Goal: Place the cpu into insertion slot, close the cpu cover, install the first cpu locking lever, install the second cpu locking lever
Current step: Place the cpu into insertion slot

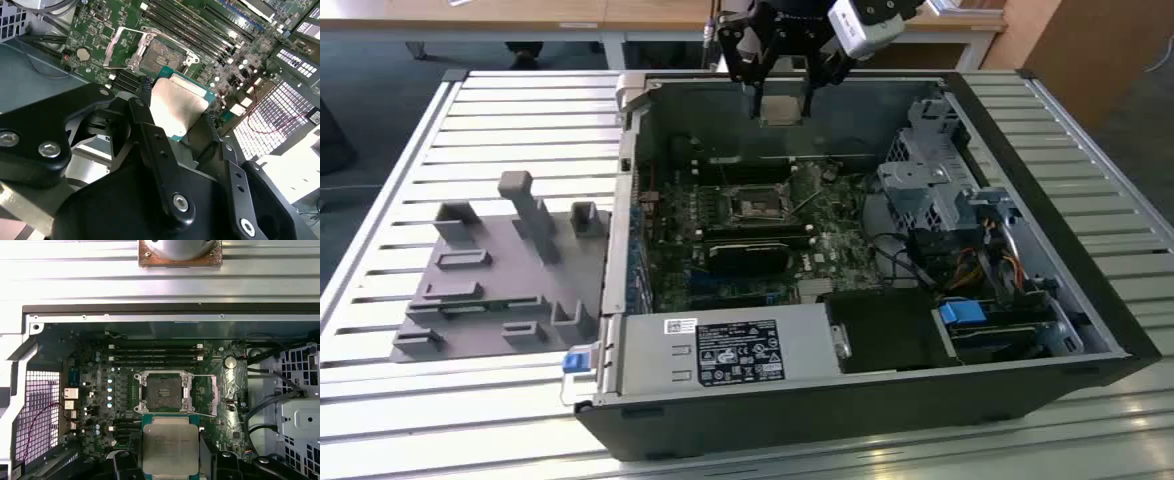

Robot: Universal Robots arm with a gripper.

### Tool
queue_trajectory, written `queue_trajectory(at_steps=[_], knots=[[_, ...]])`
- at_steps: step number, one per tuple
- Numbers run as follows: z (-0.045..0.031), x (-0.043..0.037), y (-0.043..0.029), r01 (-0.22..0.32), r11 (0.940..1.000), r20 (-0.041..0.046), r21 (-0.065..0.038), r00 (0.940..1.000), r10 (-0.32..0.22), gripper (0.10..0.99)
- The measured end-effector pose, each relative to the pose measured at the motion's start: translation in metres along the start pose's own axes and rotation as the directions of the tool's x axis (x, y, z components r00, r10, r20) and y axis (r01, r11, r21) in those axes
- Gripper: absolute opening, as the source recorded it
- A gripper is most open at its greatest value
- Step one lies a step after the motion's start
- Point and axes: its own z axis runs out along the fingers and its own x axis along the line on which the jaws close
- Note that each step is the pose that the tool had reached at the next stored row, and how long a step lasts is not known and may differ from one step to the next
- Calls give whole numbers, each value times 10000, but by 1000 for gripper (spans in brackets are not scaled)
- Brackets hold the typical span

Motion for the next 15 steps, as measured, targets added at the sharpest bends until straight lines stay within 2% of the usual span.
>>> queue_trajectory(at_steps=[9, 15], knots=[[0, 0, 0, -64, 10000, 5, -1, 10000, 64, 537], [0, 0, 0, -298, 9996, 26, -5, 9996, 298, 537]])
